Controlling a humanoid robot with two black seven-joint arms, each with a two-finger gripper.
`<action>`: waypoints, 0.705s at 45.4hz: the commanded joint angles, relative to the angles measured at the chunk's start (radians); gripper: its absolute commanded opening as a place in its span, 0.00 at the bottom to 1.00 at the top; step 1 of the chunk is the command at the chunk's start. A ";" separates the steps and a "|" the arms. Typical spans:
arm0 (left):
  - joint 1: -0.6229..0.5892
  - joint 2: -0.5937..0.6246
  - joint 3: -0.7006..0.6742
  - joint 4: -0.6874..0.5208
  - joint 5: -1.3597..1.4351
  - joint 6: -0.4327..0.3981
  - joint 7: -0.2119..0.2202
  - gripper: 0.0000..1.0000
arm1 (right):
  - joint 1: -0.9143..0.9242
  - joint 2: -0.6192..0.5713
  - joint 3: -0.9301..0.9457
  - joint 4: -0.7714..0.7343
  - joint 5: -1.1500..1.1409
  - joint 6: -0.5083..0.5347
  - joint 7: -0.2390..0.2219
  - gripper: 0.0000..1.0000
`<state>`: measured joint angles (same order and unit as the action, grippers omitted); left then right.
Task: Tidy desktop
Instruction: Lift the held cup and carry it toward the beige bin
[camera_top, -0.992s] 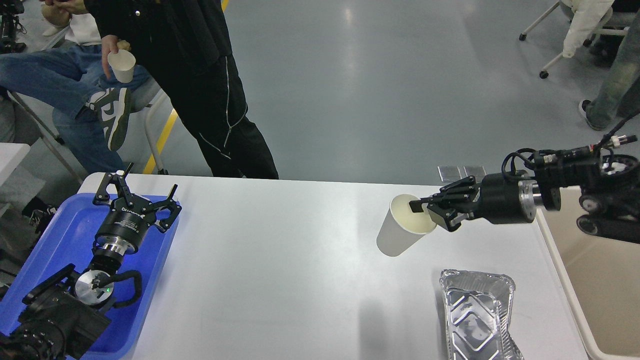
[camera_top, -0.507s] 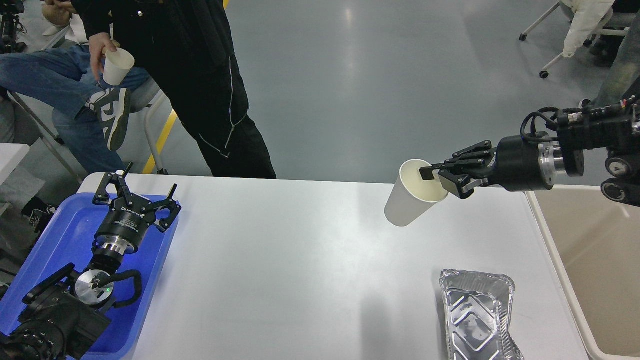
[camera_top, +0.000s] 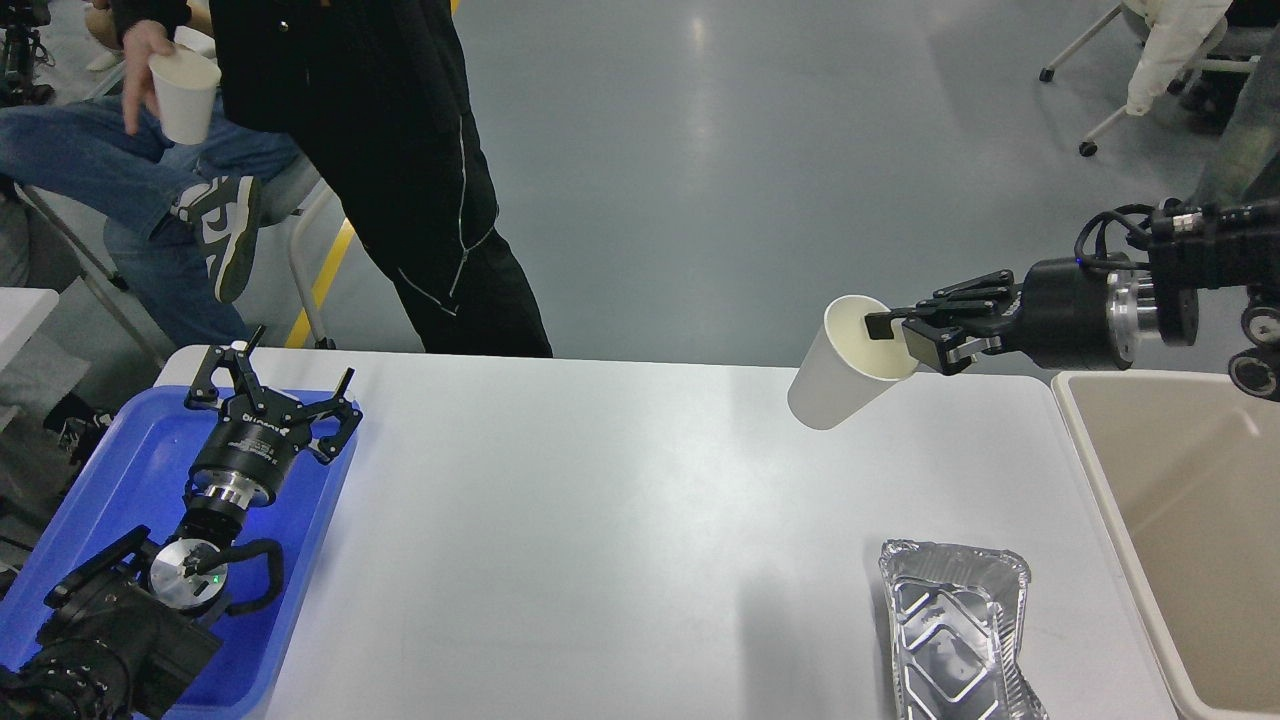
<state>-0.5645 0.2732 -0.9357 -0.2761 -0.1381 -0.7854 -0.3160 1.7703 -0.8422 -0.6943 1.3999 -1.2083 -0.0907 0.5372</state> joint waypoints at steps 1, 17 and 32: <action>0.000 0.000 0.000 0.000 0.000 0.000 0.000 1.00 | -0.057 -0.055 0.027 -0.074 0.091 -0.001 0.000 0.00; 0.000 0.000 0.000 0.000 0.000 0.000 0.000 1.00 | -0.126 -0.095 0.035 -0.217 0.274 -0.001 0.000 0.00; 0.000 0.000 0.000 0.000 0.000 0.000 0.000 1.00 | -0.198 -0.094 0.036 -0.332 0.452 -0.001 0.000 0.00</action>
<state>-0.5645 0.2730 -0.9357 -0.2761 -0.1381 -0.7854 -0.3160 1.6219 -0.9313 -0.6611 1.1544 -0.8845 -0.0921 0.5369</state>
